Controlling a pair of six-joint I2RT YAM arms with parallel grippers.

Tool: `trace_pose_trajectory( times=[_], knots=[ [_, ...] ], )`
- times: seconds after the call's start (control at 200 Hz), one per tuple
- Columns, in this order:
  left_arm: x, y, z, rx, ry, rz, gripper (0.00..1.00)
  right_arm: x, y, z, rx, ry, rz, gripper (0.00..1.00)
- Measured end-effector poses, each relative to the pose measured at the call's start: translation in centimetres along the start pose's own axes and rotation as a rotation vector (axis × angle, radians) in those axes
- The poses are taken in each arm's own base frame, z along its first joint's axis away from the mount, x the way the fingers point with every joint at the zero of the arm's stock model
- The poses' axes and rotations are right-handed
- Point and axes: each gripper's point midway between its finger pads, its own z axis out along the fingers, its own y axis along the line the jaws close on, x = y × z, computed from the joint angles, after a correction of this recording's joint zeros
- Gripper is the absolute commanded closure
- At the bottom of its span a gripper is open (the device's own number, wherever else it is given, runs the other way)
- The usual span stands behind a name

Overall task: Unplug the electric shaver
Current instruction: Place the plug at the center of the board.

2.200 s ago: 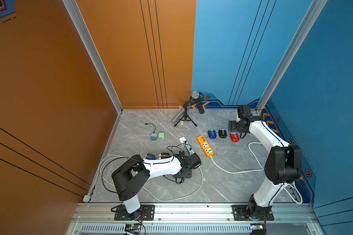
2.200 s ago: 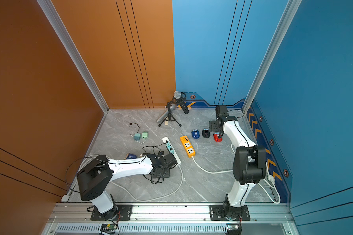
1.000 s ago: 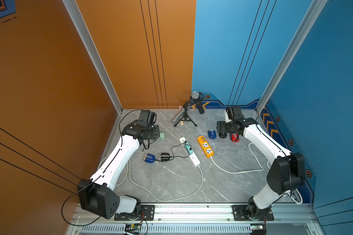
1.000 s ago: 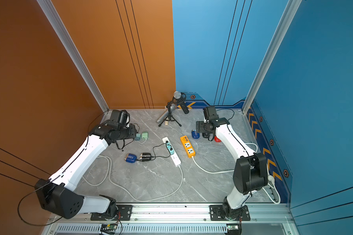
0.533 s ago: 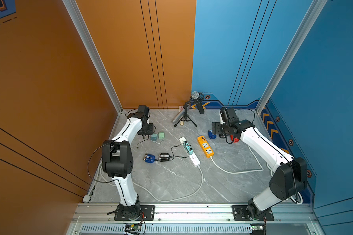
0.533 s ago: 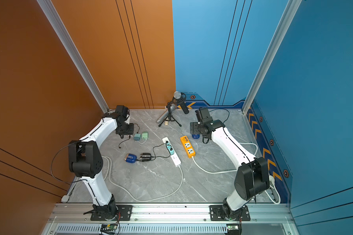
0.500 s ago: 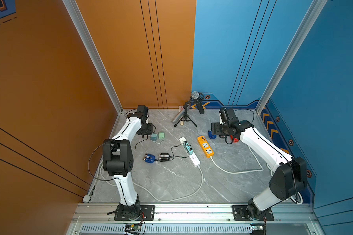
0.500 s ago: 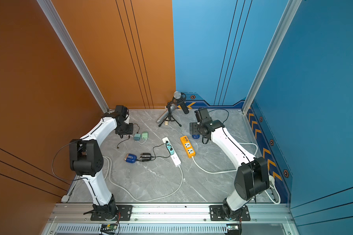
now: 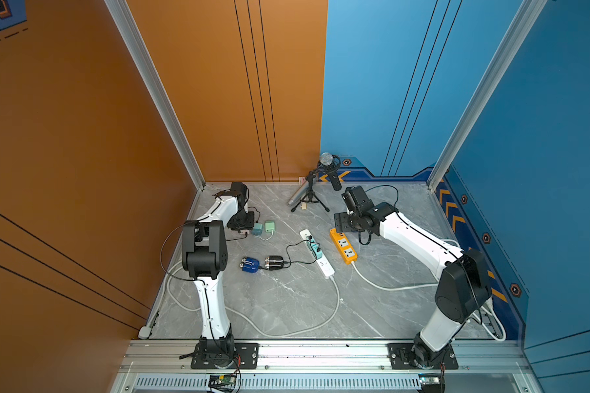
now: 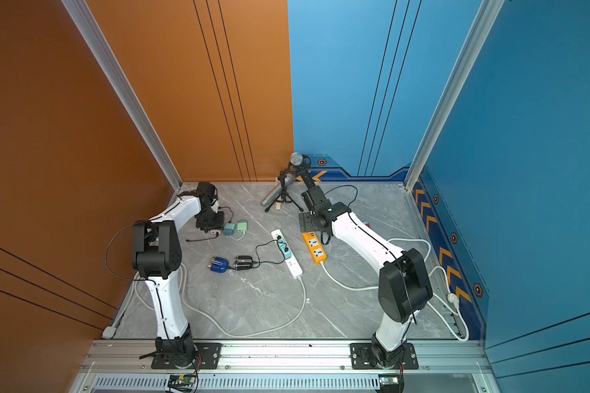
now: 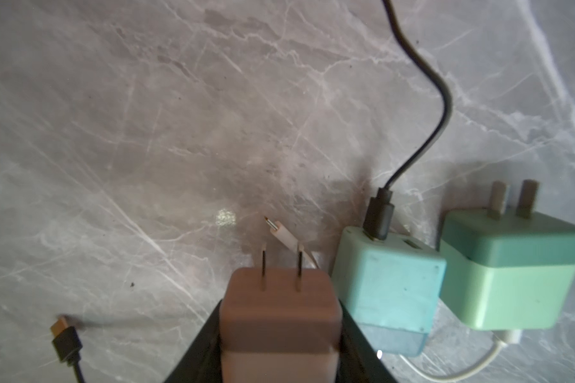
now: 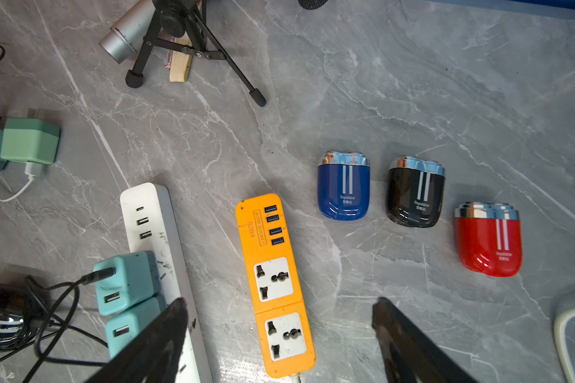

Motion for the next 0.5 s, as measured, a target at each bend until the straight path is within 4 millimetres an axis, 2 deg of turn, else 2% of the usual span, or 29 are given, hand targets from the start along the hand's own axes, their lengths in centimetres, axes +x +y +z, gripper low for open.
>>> trace_pose_trajectory(
  times=[0.19, 0.31, 0.5],
  knots=[
    [0.1, 0.1, 0.4, -0.001, 0.008, -0.009, 0.56, 0.5, 0.9, 0.0, -0.008, 0.014, -0.021, 0.11],
    [0.1, 0.1, 0.5, -0.001, 0.004, -0.022, 0.37, 0.7, 1.5, -0.1, -0.016, 0.015, -0.032, 0.11],
    [1.2, 0.2, 1.5, -0.003, 0.025, -0.035, 0.33, 1.3, 2.3, 0.0, -0.024, 0.025, -0.052, 0.11]
  ],
)
